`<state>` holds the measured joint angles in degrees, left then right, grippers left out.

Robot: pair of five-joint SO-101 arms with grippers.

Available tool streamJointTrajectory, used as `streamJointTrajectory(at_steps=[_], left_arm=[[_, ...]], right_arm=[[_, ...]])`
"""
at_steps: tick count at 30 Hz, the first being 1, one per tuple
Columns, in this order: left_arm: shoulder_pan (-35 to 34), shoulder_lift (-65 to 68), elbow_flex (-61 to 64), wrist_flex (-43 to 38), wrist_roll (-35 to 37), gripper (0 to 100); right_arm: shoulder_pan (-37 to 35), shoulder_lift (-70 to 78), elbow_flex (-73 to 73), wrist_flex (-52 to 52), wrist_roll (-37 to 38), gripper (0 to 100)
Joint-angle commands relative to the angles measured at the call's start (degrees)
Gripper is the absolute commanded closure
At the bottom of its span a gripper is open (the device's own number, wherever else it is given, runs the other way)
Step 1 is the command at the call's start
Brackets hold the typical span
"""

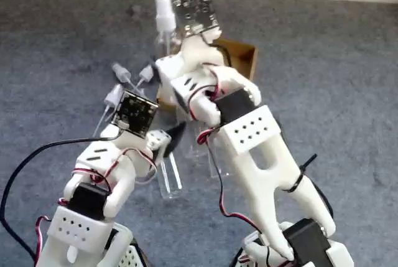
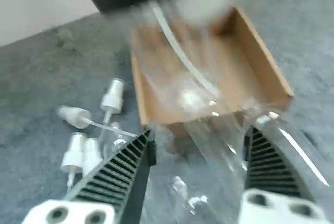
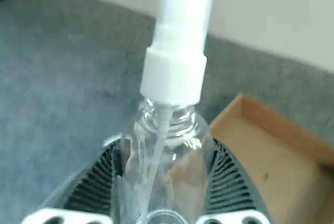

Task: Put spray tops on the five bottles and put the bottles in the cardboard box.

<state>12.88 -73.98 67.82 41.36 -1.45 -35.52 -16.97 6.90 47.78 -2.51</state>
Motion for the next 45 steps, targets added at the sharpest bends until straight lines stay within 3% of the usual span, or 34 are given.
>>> streamJointTrajectory(at_steps=[1,12,22,29,31,36,45], left_arm=[[-4.4,0.0,1.4,-8.6,-0.4,77],[-5.1,0.0,1.7,-9.3,-0.4,77],[-5.1,0.0,1.8,-9.1,-0.4,77],[-5.8,-0.6,4.4,-9.1,-0.4,77],[-7.4,-0.6,4.5,-9.4,-0.3,81],[-14.1,-0.6,4.2,-10.4,-0.1,94],[-14.5,-0.6,4.6,-11.9,-0.1,95]], right_arm=[[-2.2,-0.6,-4.1,8.7,-0.8,99.5],[-2.0,-9.9,-4.0,16.3,0.4,99.5],[7.9,-8.3,-4.5,13.0,3.8,99.5],[12.5,8.7,-10.9,-14.4,3.7,99.5],[13.1,16.0,-14.7,-19.2,3.8,99.5],[13.1,33.8,-27.6,-20.4,3.7,99.5],[13.7,52.4,-47.9,-20.2,3.7,99.5]])
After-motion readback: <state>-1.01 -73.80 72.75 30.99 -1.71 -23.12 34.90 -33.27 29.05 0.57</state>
